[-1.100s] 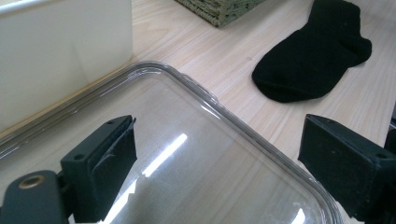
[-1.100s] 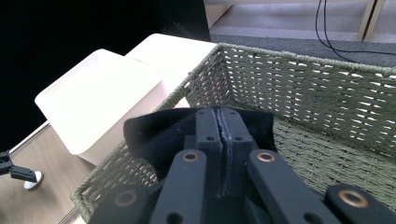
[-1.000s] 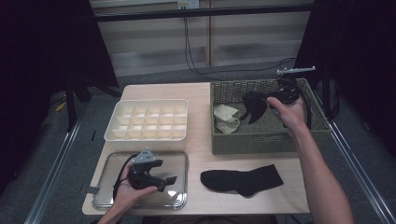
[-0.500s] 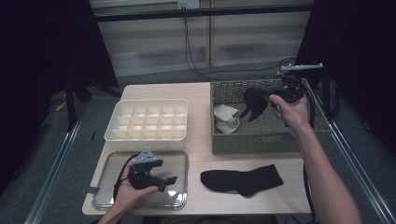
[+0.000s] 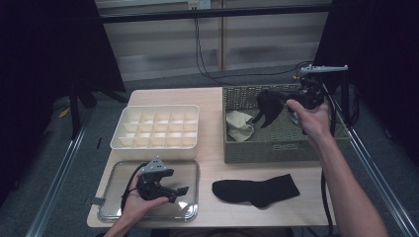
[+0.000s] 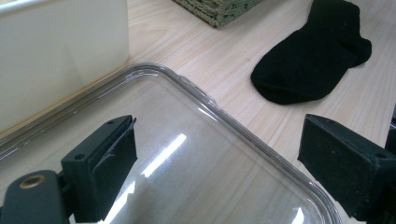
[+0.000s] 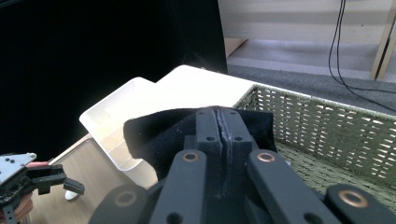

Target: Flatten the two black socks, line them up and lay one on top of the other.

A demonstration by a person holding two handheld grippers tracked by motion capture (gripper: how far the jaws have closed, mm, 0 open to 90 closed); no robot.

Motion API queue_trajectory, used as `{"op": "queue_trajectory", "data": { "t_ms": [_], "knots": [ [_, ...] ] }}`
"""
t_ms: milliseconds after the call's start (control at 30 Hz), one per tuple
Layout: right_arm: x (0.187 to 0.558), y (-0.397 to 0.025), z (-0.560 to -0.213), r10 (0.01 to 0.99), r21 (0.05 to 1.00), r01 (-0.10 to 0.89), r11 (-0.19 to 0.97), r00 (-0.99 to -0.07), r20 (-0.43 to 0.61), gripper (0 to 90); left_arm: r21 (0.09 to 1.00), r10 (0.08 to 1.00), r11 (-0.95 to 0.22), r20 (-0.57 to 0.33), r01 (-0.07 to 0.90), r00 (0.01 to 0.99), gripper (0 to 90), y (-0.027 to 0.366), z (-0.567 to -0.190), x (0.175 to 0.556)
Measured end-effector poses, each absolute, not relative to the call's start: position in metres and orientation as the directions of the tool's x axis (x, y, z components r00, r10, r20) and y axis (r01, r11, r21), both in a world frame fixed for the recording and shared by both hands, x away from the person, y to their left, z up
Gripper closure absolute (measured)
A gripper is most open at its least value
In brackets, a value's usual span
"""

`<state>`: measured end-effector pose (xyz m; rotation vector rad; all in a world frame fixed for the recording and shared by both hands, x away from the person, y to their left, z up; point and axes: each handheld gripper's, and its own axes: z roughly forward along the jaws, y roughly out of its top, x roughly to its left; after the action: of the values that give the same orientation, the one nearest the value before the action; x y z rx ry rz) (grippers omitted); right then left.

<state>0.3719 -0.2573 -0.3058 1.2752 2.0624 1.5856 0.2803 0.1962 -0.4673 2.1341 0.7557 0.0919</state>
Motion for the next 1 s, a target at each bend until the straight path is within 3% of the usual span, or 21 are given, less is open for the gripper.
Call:
{"op": "queue_trajectory", "data": {
  "t_ms": [700,1000],
  "knots": [
    [0.336,-0.232,-0.281,0.716,0.894,0.444,0.063,-0.644,0.270,88.0,0.749,0.558,-0.454,-0.184,0.484,0.809,12.3,0.194,-0.468,0.283],
    [0.317,-0.207,-0.289,0.660,0.893,0.444,0.079,-0.694,0.287,88.0,0.756,0.559,-0.437,-0.196,0.488,0.805,15.6,0.191,-0.468,0.285]
  ]
}}
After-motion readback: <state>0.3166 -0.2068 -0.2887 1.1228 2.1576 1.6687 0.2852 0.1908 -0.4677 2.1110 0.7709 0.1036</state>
